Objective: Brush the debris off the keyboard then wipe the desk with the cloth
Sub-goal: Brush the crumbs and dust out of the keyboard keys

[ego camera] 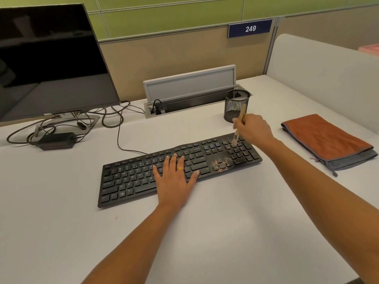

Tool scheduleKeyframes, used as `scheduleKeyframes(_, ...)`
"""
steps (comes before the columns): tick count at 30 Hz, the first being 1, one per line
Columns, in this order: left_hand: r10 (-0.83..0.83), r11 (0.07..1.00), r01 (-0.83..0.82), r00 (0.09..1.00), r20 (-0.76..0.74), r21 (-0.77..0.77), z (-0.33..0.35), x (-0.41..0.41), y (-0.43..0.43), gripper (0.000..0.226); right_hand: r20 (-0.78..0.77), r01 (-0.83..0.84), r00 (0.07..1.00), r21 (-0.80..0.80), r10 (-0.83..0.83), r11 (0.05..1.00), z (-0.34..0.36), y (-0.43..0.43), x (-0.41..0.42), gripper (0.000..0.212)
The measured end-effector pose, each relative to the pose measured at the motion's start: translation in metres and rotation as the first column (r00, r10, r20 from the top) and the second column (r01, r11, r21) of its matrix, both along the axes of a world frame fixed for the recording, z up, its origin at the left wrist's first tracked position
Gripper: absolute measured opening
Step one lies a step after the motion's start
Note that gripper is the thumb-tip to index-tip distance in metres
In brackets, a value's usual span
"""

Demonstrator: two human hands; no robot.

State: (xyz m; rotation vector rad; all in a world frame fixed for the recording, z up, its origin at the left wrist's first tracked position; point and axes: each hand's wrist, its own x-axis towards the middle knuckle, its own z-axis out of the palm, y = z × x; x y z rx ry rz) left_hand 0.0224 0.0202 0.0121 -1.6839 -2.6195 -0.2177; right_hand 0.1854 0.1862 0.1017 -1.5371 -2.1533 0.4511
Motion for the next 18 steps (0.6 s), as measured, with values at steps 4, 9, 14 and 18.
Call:
scheduleKeyframes(4,0.006,1.0,-0.006,1.0,-0.004,-0.001,-0.001,-0.002,-0.002,0.07,-0.234,0.083,0.968,-0.047,-0.092,0.995,-0.004,0.015,0.008,0.033)
scheduleKeyframes(9,0.002,1.0,-0.002,1.0,-0.015,0.011,-0.002,-0.001,0.002,0.07,-0.676,0.005,0.678,-0.388,-0.288,0.922,-0.012,0.023,0.017,0.02)
scheduleKeyframes(14,0.001,1.0,-0.001,1.0,-0.018,-0.003,-0.002,-0.001,0.001,0.071,-0.635,0.055,0.7,-0.41,-0.328,0.91,-0.017,0.024,0.021,0.027)
scheduleKeyframes(18,-0.001,1.0,0.001,1.0,-0.025,-0.005,-0.003,-0.001,0.002,0.075,-0.485,0.097,0.844,-0.279,-0.227,0.955,-0.018,0.019,0.022,0.028)
